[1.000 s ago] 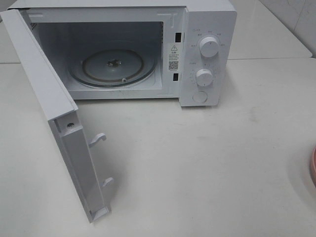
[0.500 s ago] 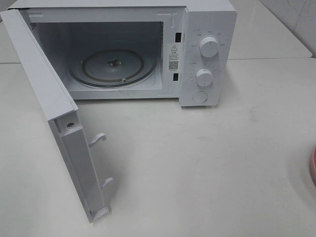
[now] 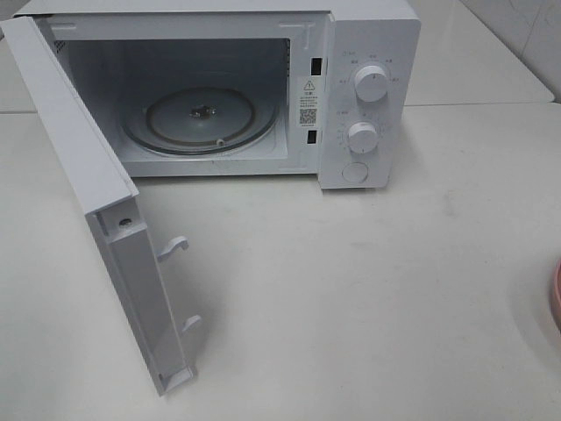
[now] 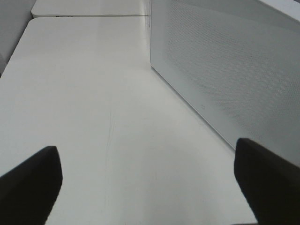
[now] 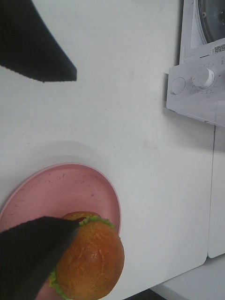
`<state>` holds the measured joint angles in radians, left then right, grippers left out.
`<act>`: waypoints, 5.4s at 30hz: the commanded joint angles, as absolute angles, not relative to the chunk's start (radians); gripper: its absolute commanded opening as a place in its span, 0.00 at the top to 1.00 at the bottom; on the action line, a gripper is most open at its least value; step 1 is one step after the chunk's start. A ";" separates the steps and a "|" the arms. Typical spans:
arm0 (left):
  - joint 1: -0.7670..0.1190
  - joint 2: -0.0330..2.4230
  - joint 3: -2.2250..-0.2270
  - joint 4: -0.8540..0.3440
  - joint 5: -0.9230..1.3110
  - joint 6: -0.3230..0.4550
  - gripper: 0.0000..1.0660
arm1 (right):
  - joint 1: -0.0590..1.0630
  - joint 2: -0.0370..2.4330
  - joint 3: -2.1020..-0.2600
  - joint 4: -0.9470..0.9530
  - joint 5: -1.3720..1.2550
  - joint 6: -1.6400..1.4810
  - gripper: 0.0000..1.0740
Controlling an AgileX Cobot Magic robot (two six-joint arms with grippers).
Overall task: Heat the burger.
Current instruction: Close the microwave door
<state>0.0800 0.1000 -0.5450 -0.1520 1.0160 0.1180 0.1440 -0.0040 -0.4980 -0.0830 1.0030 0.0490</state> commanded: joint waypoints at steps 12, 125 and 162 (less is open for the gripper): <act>0.083 0.268 -0.523 -0.149 0.790 0.114 0.74 | 0.141 -0.031 -0.496 -0.084 0.998 0.039 0.29; -0.633 1.706 -0.608 -0.326 -0.877 0.126 1.00 | 0.141 -0.031 -0.496 -0.084 0.998 0.037 0.29; -0.688 2.015 -1.121 -0.705 -0.737 0.385 1.00 | 0.141 -0.031 -0.496 -0.084 0.998 0.036 0.29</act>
<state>-0.7190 1.9990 -1.0680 -0.6520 -0.6330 0.3770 0.1440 -0.0040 -0.4980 -0.0830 1.0030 0.0490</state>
